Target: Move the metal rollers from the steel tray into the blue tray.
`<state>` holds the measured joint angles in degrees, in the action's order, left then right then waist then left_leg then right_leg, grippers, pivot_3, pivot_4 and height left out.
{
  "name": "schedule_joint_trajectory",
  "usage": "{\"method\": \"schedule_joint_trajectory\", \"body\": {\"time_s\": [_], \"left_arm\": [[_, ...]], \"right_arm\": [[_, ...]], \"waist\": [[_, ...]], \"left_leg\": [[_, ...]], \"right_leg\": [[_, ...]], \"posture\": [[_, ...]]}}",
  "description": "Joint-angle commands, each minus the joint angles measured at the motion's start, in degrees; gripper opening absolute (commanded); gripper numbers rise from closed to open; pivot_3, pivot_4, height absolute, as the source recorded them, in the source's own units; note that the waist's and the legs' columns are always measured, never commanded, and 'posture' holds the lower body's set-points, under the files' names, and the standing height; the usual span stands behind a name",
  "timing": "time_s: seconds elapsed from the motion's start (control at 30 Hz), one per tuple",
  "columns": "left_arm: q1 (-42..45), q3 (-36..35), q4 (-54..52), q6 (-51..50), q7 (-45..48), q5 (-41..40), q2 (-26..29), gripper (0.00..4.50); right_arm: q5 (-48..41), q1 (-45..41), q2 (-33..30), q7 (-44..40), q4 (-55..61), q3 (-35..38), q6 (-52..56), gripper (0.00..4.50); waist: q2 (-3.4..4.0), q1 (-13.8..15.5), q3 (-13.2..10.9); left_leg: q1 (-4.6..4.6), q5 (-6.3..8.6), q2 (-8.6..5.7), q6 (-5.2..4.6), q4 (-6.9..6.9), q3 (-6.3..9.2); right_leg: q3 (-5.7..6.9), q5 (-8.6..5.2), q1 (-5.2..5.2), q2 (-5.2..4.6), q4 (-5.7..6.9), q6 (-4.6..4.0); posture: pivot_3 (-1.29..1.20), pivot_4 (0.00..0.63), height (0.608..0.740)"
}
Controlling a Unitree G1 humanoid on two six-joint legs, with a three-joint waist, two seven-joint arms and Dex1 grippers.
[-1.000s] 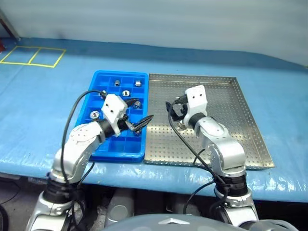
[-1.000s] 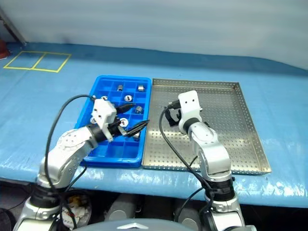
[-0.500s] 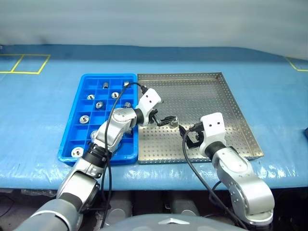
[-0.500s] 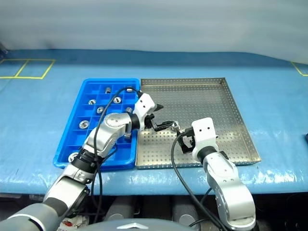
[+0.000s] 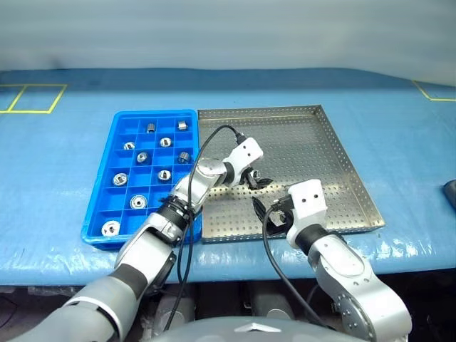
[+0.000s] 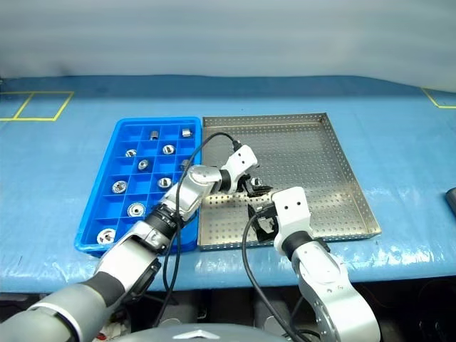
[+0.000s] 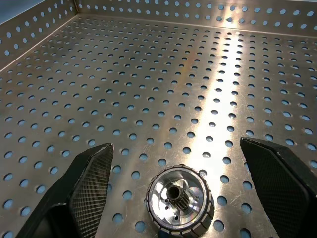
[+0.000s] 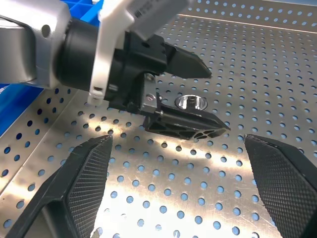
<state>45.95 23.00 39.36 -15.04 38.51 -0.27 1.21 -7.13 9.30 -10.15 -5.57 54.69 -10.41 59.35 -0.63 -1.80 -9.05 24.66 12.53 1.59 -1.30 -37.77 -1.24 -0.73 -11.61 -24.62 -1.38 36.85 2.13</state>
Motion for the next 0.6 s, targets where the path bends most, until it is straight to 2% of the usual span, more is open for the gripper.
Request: {"method": "schedule_joint_trajectory", "body": {"time_s": [0.03,0.17,0.2,0.37,0.6], "left_arm": [[1.8,-0.91,1.05,-0.09,-1.31,1.61,-0.79,3.2],[0.66,-0.7,0.11,-0.57,0.19,2.29,-0.51,1.92],[0.17,-0.64,-1.02,-0.96,0.93,2.23,-0.26,1.75],[-1.71,-2.81,-8.76,-3.27,2.22,0.23,0.89,1.75],[-6.66,-9.39,-28.71,-9.43,4.9,-6.57,5.98,1.75]], "right_arm": [[-0.36,-0.27,0.36,0.64,2.24,-0.37,-0.4,4.5],[-0.6,-0.5,0.4,0.83,1.83,-0.27,-0.39,4.5],[-0.67,-0.74,0.39,0.79,1.71,-0.37,-0.3,4.5],[-1.0,-2.36,-0.23,0.15,1.11,-0.89,0.05,4.5],[-2.38,-6.28,-3.31,-3.0,-0.16,-1.59,0.2,4.5]], "waist": [[0.0,-0.19,0.0],[-0.02,-0.26,0.01],[-0.02,-0.25,0.01],[-0.02,-0.21,0.01],[-0.01,0.23,0.01]], "left_leg": [[0.0,0.0,0.0,0.0,0.0,0.01],[0.01,0.0,0.01,0.0,-0.04,0.04],[-0.01,0.0,0.01,-0.01,-0.05,0.04],[-0.01,0.0,0.02,-0.01,-0.06,0.05],[-0.02,0.0,0.03,-0.01,-0.06,0.07]], "right_leg": [[0.0,0.0,0.0,0.0,0.0,0.0],[-0.01,0.01,0.0,-0.01,0.01,0.02],[-0.01,0.01,0.02,-0.01,0.01,0.02],[-0.05,0.03,0.0,-0.01,0.04,0.04],[-0.06,0.04,0.01,-0.01,0.05,0.05]], "posture": [[-0.08,0.15,0.74],[-0.06,0.15,0.74],[-0.06,0.15,0.74],[-0.02,0.15,0.74],[0.05,0.15,0.74]]}}
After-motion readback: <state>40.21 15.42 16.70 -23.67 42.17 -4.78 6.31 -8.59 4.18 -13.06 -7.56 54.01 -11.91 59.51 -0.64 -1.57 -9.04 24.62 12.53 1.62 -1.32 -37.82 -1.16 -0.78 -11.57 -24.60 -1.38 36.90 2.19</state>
